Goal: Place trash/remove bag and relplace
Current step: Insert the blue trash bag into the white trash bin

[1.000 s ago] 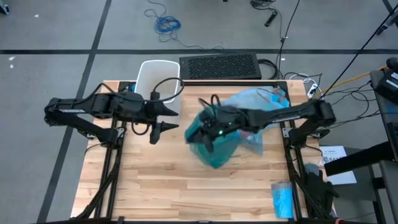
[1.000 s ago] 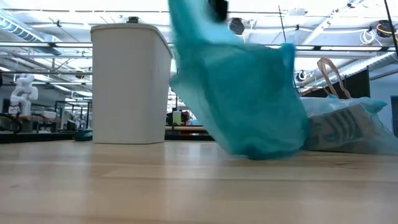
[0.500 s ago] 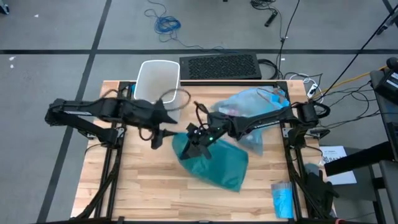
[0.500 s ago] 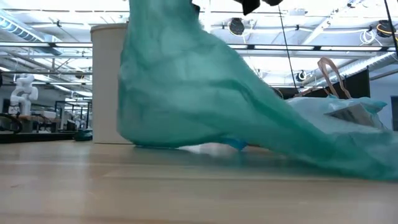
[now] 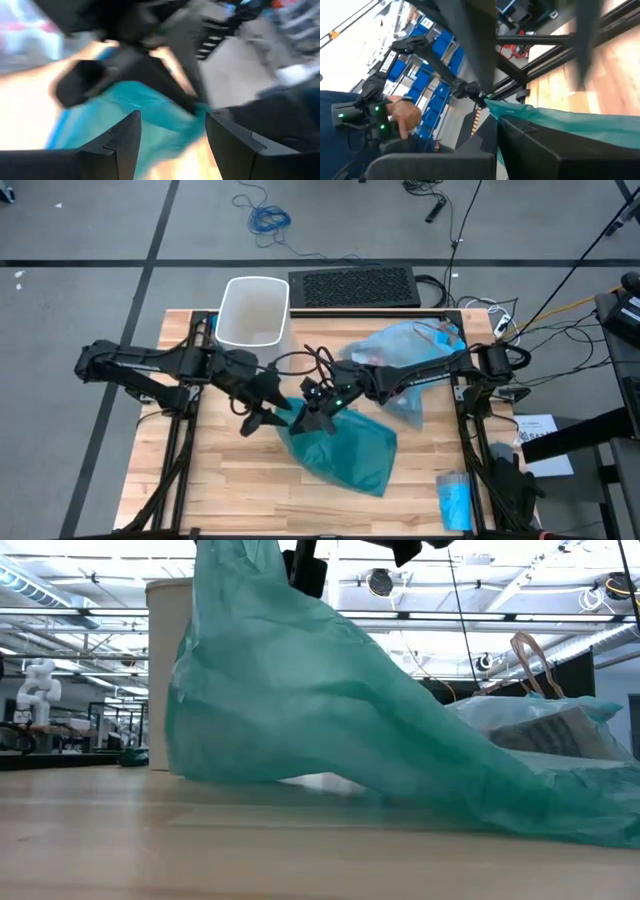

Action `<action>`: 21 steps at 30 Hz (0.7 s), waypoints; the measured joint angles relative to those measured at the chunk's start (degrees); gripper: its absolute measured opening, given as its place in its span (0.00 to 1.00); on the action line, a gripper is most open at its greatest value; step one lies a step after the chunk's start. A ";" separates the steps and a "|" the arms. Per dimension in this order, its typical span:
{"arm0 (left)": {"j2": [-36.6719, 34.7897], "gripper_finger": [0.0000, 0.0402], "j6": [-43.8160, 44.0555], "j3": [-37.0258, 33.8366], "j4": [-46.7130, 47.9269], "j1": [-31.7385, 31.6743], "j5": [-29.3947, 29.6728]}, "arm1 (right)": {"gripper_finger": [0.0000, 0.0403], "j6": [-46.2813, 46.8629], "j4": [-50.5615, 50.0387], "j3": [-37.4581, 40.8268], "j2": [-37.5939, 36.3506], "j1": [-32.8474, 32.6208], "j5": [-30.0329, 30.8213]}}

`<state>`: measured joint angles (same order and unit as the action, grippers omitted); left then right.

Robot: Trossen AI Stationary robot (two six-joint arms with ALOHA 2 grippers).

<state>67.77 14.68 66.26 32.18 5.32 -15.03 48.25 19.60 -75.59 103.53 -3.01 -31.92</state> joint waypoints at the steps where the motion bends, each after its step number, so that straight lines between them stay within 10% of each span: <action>1: 0.51 0.53 -0.64 0.00 -0.32 -0.02 2.59 | 0.00 -0.02 0.23 0.00 0.00 0.00 0.00; 6: 3.64 0.53 -3.65 -0.02 -4.26 -0.15 7.50 | 0.00 -0.34 0.42 0.00 0.00 -0.93 -0.62; 12: 8.97 0.53 -2.84 -0.02 -7.04 -0.15 -3.57 | 0.02 -0.31 -0.37 0.13 0.09 -1.55 -0.92; 21: 9.61 0.48 -1.95 -0.07 -6.28 -0.09 -8.34 | 0.35 -2.48 -0.63 0.02 -0.04 -1.55 -1.12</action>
<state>77.38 12.73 66.19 25.90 5.23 -23.37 45.77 18.96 -75.57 103.48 -4.56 -33.04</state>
